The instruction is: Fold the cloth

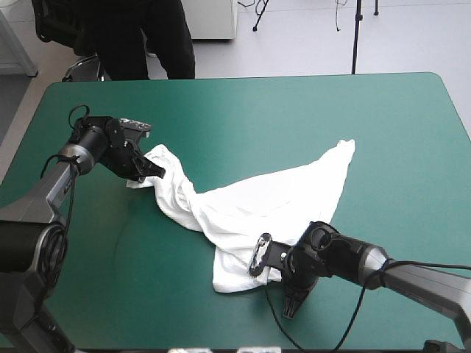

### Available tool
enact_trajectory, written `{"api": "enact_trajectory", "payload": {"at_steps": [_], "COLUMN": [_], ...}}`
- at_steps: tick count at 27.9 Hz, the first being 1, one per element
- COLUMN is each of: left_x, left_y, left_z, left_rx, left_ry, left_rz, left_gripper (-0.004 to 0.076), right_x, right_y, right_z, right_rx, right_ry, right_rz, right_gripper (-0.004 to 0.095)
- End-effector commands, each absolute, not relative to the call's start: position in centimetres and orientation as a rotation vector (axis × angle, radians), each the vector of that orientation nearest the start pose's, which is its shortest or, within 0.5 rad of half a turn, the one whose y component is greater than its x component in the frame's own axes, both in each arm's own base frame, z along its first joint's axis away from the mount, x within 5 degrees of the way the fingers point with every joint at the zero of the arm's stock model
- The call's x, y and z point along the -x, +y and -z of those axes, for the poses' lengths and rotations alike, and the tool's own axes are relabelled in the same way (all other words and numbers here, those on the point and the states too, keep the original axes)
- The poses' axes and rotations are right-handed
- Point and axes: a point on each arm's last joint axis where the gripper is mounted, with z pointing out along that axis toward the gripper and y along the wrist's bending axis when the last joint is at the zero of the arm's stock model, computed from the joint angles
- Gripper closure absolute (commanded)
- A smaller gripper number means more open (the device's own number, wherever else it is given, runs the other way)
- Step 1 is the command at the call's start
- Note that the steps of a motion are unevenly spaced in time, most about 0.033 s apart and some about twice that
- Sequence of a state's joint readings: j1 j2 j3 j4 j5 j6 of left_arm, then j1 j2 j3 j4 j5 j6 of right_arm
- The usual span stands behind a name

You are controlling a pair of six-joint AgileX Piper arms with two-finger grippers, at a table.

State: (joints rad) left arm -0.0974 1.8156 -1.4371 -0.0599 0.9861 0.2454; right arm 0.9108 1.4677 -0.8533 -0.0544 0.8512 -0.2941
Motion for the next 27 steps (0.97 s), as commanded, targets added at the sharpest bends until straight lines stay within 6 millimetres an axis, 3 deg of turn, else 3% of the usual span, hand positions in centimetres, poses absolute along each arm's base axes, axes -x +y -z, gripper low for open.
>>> {"api": "enact_trajectory", "payload": {"at_steps": [1,4,14,21,27], "left_x": [-35.4,-32.4,-25.0,-19.2,-14.1], "left_y": [-4.0,-4.2,-5.6,-5.1,-4.5], "left_z": [-31.4,-36.0,-43.6,-51.0,-58.2], "left_rx": [-0.419,-0.393,-0.464,-0.451,-0.412], "left_ry": [2.64,2.514,2.248,1.958,1.627], "left_rz": [0.049,0.096,0.145,0.154,0.201], "left_gripper": [0.0733,0.0733,0.0733,0.0733,0.0733], "right_x": [-17.2,-18.3,-18.8,-15.9,-12.4], "right_y": [17.9,16.4,12.8,8.9,5.1], "right_z": [-24.0,-30.6,-46.6,-57.2,-63.2], "right_rx": [1.641,1.404,0.91,0.624,0.439], "right_ry": [2.419,2.381,2.099,1.781,1.521], "right_rz": [0.119,0.14,0.232,0.179,0.125], "right_gripper": [0.0925,0.0925,0.0925,0.0925,0.0925]}}
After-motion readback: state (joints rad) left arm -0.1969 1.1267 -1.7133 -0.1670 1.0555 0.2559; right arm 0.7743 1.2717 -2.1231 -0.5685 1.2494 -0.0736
